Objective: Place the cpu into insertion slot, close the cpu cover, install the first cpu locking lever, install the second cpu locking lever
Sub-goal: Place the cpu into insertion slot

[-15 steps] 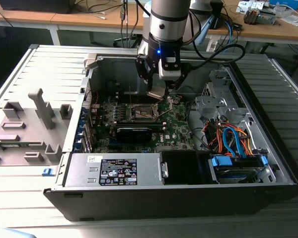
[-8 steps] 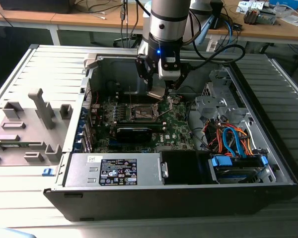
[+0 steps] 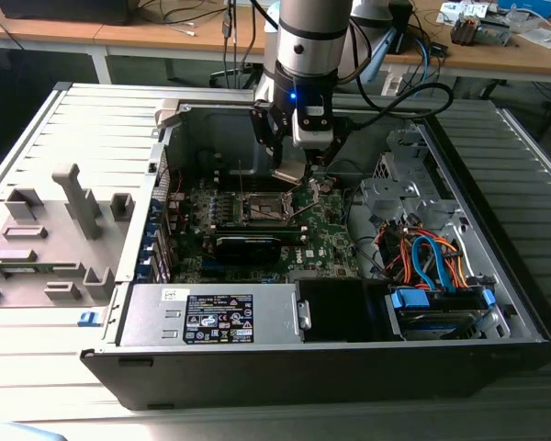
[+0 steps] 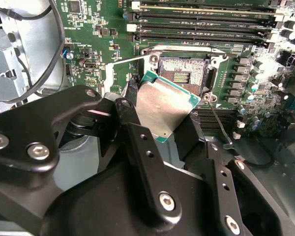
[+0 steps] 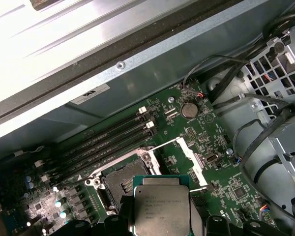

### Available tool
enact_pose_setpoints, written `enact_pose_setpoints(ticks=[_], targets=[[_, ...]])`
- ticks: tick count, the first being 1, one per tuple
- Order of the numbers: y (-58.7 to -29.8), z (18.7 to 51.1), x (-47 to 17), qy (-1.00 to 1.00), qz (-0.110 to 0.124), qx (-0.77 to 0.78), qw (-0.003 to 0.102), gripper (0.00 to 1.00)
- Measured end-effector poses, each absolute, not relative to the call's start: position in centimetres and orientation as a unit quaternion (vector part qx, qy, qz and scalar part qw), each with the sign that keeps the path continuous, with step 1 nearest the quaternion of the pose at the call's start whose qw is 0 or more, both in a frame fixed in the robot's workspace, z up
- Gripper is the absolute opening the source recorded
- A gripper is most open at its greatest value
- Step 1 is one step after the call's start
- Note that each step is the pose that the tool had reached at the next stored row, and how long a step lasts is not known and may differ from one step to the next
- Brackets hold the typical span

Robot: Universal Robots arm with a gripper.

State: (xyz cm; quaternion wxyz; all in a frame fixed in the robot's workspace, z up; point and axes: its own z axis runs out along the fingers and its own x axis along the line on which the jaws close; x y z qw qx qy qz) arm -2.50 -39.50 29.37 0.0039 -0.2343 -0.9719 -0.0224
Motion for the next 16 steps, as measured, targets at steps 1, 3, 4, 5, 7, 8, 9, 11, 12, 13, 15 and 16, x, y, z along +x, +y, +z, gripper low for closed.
enact_pose_setpoints(ticks=[1,3,4,5,7,8,9,11,12,13,15,16], targets=[[-39.5,29.37,-2.49,-0.972,-0.022,-0.235,0.004,0.55],[-39.5,29.36,-2.5,-0.972,-0.022,-0.236,0.004,0.55],[-39.5,29.36,-2.49,-0.971,-0.022,-0.236,0.004,0.55],[-39.5,29.36,-2.49,-0.971,-0.022,-0.237,0.004,0.55],[-39.5,29.36,-2.5,-0.971,-0.022,-0.238,0.004,0.55],[-39.5,29.36,-2.5,-0.971,-0.022,-0.239,0.004,0.55],[-39.5,29.36,-2.49,-0.971,-0.022,-0.24,0.004,0.55],[-39.5,29.36,-2.49,-0.97,-0.022,-0.241,0.004,0.55],[-39.5,29.36,-2.5,-0.97,-0.022,-0.242,0.004,0.55],[-39.5,29.36,-2.49,-0.97,-0.022,-0.242,0.004,0.55],[-39.5,29.35,-2.49,-0.97,-0.022,-0.243,0.004,0.55],[-39.5,29.35,-2.5,-0.97,-0.022,-0.244,0.004,0.55]])
